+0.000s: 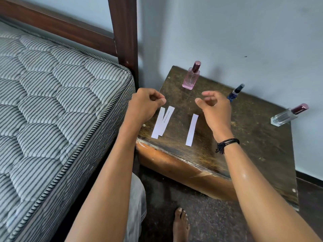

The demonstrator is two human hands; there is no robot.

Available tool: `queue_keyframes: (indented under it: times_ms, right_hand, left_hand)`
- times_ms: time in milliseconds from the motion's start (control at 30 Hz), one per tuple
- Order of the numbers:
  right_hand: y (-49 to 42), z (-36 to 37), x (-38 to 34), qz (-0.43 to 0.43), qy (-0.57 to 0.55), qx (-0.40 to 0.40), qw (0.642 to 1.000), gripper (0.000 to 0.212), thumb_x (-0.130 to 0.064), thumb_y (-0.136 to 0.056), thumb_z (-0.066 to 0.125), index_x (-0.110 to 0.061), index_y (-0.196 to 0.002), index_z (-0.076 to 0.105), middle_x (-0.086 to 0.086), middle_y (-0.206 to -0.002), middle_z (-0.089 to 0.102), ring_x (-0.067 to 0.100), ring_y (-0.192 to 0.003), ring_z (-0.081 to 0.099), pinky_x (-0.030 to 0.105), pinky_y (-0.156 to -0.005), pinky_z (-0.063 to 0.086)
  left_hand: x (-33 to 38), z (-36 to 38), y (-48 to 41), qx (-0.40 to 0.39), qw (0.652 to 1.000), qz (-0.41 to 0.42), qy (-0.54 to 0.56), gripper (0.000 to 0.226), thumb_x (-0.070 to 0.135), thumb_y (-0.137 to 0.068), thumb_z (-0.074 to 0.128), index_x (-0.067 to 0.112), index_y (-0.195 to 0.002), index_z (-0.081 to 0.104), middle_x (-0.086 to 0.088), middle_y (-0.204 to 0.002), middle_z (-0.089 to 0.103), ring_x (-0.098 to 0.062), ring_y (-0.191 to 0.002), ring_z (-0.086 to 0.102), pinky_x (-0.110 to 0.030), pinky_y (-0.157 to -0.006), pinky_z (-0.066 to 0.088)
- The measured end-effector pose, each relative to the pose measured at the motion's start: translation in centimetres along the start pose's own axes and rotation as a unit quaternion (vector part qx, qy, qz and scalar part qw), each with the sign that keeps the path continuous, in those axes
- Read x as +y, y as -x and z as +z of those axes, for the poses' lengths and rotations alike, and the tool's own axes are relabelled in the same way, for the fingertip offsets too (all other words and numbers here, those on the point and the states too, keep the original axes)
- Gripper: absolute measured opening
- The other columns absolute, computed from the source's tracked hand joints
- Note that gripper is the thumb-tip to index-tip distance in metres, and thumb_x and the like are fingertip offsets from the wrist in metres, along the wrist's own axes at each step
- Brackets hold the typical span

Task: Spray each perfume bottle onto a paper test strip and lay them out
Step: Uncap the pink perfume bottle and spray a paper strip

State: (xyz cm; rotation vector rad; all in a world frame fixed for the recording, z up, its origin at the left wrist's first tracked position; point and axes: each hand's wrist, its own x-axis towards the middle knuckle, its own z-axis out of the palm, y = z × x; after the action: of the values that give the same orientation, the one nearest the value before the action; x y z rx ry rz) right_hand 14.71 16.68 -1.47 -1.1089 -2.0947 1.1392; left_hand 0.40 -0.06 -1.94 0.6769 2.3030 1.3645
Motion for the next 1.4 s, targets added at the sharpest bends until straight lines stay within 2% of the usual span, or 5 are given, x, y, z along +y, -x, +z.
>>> queue_keyframes:
  times_ms: [300,533,1000,1167,1400]
  right_hand:
    - [-5.1,3.1,-3.2,-0.019,-0.004,0.005,1.0,0.058,-0.032,-0.091,0.076,-0.021,-0.143,0.052,-0.003,-0.127,0.058,0.011,-0.111,0.06,0.028,-0.095,0.051]
    - [-6.1,4.1,-3.2,-0.03,0.012,-0.004,0.999,0.026,-0.024,-0.095,0.071,-0.018,-0.119,0.065,-0.003,-0.103,0.066,0.016,-0.097,0.063,0.039,-0.092,0.056]
    - [-1.1,1.3,-3.0,-0.062,0.027,-0.037,0.997,0.016,-0.022,-0.095,0.071,-0.021,-0.11,0.066,-0.008,-0.109,0.07,0.012,-0.099,0.065,0.028,-0.082,0.05]
    - [3.0,-0.6,-2.8,-0.064,0.019,-0.071,0.995,0.018,-0.021,-0.096,0.07,-0.027,-0.112,0.065,-0.011,-0.11,0.071,0.009,-0.101,0.067,0.033,-0.089,0.056]
    - [5.3,-2.3,-3.2,-0.065,0.037,-0.118,0.99,0.022,-0.025,-0.096,0.071,-0.028,-0.117,0.066,-0.011,-0.108,0.069,0.012,-0.101,0.065,0.038,-0.087,0.055]
  left_hand:
    - [0.1,0.1,-0.1,-0.01,1.0,0.007,-0.012,0.005,0.037,-0.081,0.076,0.035,-0.078,0.073,0.012,-0.075,0.072,-0.013,-0.078,0.069,-0.046,-0.085,0.058]
    - [0.3,0.4,-0.2,-0.008,1.0,0.006,-0.017,0.004,0.035,-0.082,0.077,0.032,-0.081,0.074,0.011,-0.078,0.072,-0.014,-0.08,0.068,-0.046,-0.087,0.057]
    - [2.2,0.0,0.6,0.038,0.993,0.04,0.1,0.014,0.023,-0.088,0.073,0.021,-0.102,0.077,0.007,-0.091,0.075,-0.008,-0.089,0.069,-0.034,-0.086,0.058]
    - [4.3,0.2,1.9,-0.051,0.958,0.078,0.27,0.031,0.015,-0.088,0.074,0.014,-0.118,0.071,-0.002,-0.11,0.075,-0.012,-0.106,0.07,-0.021,-0.088,0.054]
    - [5.2,1.8,2.5,-0.136,0.96,0.135,0.204,0.033,0.009,-0.084,0.077,0.01,-0.116,0.071,-0.009,-0.109,0.074,-0.012,-0.096,0.07,-0.026,-0.089,0.056]
